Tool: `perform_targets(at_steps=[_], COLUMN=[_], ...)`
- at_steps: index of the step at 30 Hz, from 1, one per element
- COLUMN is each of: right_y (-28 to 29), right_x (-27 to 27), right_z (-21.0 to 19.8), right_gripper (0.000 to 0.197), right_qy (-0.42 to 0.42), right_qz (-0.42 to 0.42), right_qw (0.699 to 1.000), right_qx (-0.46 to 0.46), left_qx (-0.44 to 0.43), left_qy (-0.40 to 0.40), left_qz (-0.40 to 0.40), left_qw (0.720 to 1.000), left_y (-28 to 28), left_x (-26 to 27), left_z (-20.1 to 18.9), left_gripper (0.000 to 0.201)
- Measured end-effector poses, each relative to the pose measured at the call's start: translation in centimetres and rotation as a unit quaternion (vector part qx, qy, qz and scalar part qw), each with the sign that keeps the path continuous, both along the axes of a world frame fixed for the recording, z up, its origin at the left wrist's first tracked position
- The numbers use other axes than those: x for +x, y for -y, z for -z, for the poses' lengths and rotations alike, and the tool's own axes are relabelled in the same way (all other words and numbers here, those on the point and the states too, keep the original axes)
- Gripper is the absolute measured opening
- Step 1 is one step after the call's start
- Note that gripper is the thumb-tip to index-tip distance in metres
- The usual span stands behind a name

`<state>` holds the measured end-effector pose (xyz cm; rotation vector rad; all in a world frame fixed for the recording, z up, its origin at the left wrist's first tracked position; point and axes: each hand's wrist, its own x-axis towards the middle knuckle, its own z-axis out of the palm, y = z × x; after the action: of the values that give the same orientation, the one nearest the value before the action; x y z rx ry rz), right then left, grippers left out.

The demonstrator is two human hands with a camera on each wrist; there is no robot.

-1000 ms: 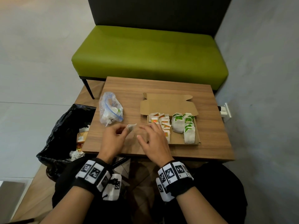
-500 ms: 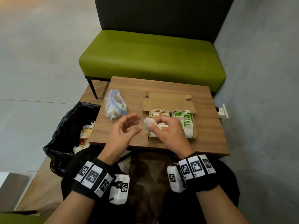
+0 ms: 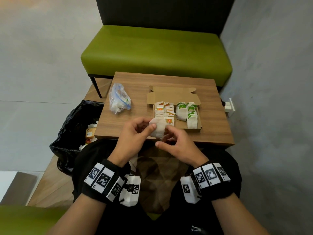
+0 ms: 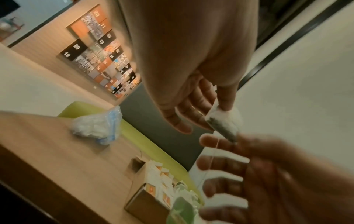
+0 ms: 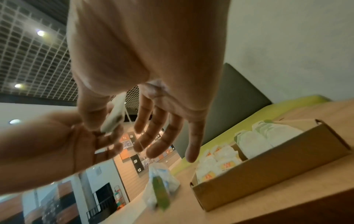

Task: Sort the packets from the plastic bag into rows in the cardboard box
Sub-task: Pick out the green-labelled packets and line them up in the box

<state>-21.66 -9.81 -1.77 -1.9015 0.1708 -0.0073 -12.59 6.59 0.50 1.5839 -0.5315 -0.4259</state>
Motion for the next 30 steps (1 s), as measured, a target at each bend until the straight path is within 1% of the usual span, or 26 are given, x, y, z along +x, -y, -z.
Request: perform_targets(at_steps=[2,5,7,10,12,13,14,16,18,19,20,23,25,28,30], right_y=[-0.6,-1.2,-1.5,-1.8,-1.5,-1.1,-0.5,1.0,2.4,2.8,3.1,2.7,1.8,0.1,-0.7], right_x=[-0.3,-0.3,-0.4,-0.7,-0.7,-0.3,0.1,1.5,3.1,3.8,4.5,5.7,5.4,3.4,1.5], right_z=[0.6,1.3,1.6,2.1,2.5,2.6,2.6,1.9,0.5,-0.4,-1.3,-3.8,-4.5,-3.6,-2.0], right_gripper=[0.042,0.023,0.014,0.011,0.012,0.014,0.017,0.02,0.02,0.02,0.019,0.013,0.013,0.018,0.02], right_qy=[0.01,0.062,0.083,0.114,0.12,0.111,0.1,0.1,0.134,0.158,0.187,0.274,0.316,0.341,0.327], right_qz=[0.005,0.035,0.052,0.085,0.116,0.137,0.16,0.201,0.231,0.239,0.244,0.241,0.211,0.15,0.104], right_qw=[0.999,0.996,0.994,0.988,0.983,0.979,0.972,0.948,0.923,0.913,0.905,0.888,0.886,0.885,0.896], right_qx=[-0.034,-0.051,-0.055,-0.054,-0.077,-0.105,-0.142,-0.225,-0.278,-0.29,-0.294,-0.28,-0.265,-0.281,-0.282], left_qx=[-0.043,-0.077,-0.09,-0.101,-0.085,-0.072,-0.054,-0.01,0.033,0.05,0.067,0.108,0.122,0.108,0.08], left_qy=[-0.041,-0.074,-0.089,-0.113,-0.119,-0.124,-0.128,-0.121,-0.107,-0.102,-0.096,-0.079,-0.078,-0.109,-0.141], left_qz=[-0.004,-0.008,-0.017,-0.033,-0.037,-0.036,-0.033,-0.023,-0.013,-0.008,-0.007,-0.011,-0.028,-0.066,-0.092], left_qw=[0.998,0.994,0.992,0.988,0.988,0.989,0.99,0.992,0.994,0.994,0.993,0.991,0.989,0.986,0.982], left_y=[0.1,0.2,0.2,0.2,0.1,0.0,0.0,-0.1,0.1,0.3,0.6,1.6,2.2,2.5,2.3], left_x=[-0.3,-0.6,-0.7,-0.6,-0.6,-0.7,-0.9,-1.3,-1.8,-2.0,-2.2,-2.1,-1.7,-0.4,0.6], left_z=[-0.3,-0.7,-1.0,-1.2,-1.0,-0.8,-0.6,0.0,0.4,0.6,0.9,1.7,2.0,2.2,2.1], left_gripper=[0.014,0.013,0.014,0.014,0.014,0.014,0.014,0.011,0.005,0.004,0.007,0.01,0.01,0.011,0.013])
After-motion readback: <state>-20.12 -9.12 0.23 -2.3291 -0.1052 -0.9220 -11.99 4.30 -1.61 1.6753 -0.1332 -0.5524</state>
